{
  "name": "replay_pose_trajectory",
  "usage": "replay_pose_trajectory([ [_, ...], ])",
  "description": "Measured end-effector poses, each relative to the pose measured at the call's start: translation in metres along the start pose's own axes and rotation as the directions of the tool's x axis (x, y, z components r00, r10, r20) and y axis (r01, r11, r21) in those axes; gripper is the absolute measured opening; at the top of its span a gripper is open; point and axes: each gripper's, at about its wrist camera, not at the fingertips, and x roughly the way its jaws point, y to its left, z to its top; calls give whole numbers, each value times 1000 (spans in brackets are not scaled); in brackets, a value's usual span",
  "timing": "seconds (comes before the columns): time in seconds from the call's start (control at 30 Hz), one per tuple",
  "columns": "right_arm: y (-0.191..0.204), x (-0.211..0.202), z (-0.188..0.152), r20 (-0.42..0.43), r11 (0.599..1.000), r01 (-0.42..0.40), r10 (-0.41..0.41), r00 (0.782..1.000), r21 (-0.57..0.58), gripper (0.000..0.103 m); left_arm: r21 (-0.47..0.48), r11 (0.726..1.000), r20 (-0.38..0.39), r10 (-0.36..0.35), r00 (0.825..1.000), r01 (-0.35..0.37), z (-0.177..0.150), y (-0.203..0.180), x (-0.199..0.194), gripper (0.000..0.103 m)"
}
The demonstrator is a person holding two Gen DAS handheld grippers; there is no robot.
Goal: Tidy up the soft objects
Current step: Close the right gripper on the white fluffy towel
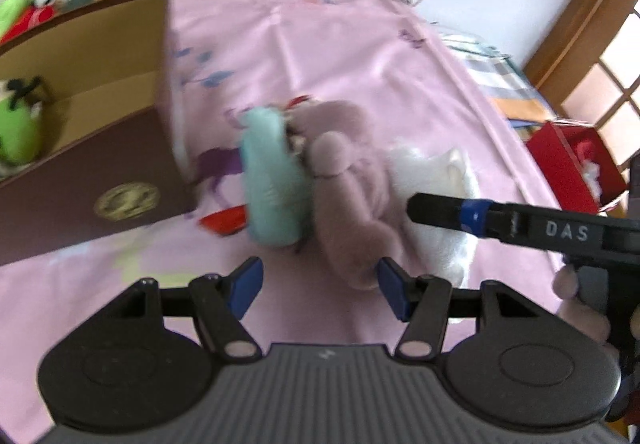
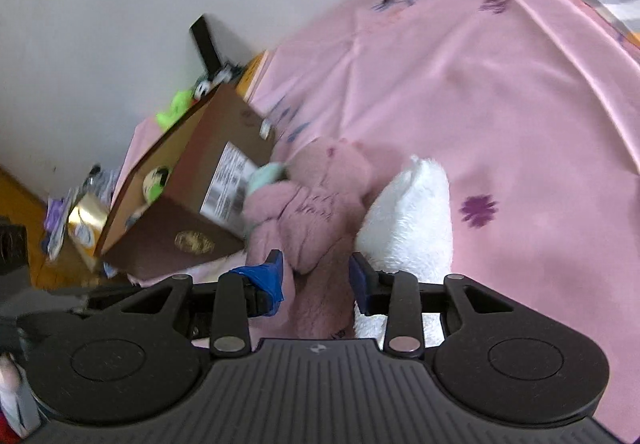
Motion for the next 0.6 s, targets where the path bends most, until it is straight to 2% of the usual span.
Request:
replay_pose_trajectory([
  [0.17, -13, -13, 11, 48, 999, 30, -32, 998, 25, 18, 39, 997, 22, -74, 997, 73, 10, -21, 16, 60],
  [0.4, -27, -29, 18, 83, 997, 34, -40, 996, 74, 19, 76, 991, 22, -114, 993, 112, 14, -36, 32, 60],
  [0.6, -35, -38, 27, 115, 993, 74, -84, 990, 87, 20, 93, 986, 16, -143, 990, 141, 19, -44, 34, 60],
])
